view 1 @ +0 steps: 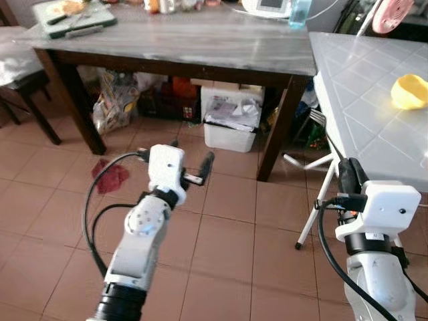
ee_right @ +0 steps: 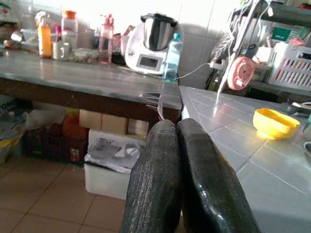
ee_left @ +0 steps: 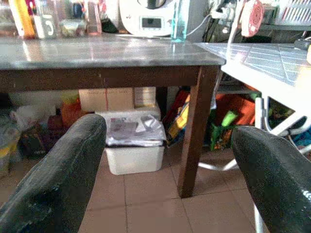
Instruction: Setting the table
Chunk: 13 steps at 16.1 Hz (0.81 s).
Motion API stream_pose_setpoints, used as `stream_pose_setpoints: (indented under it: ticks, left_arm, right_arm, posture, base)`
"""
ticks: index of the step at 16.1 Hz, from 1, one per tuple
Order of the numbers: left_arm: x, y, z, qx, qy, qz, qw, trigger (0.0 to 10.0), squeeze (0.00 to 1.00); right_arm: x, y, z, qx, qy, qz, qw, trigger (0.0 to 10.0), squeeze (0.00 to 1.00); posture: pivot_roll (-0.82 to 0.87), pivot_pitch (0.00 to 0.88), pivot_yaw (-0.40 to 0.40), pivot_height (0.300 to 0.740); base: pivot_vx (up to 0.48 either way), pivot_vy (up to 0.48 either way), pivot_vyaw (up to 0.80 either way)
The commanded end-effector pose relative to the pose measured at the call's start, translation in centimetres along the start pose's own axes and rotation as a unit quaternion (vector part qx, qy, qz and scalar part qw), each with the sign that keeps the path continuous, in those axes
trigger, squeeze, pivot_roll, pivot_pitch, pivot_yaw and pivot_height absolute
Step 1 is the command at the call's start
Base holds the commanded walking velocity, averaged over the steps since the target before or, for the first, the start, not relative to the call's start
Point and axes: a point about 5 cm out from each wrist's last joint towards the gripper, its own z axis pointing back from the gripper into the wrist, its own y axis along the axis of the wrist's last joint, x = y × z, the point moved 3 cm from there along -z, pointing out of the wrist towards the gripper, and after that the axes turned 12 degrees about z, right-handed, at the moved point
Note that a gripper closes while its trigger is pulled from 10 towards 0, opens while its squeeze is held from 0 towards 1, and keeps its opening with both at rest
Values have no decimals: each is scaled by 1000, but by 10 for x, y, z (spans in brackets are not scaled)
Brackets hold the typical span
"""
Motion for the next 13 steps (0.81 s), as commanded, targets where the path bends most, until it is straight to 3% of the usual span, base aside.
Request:
stream_pose_setpoints:
  ticks: [1, 13]
  left_arm:
    - [8, 1, -2, 4, -13, 2, 1000, 10000, 0]
    - [13, -2, -6, -1, -26, 2, 1000, 10000, 0]
  right_arm:
    - [4, 2, 1, 5, -4, 8, 1000, 10000, 0]
    - [5, 1, -1, 7, -4, 12, 1000, 10000, 0]
  posture:
    - [13, 119, -28, 714]
    - [7, 105, -24, 714]
  base:
    - [341, 0, 0]
    - [350, 0, 0]
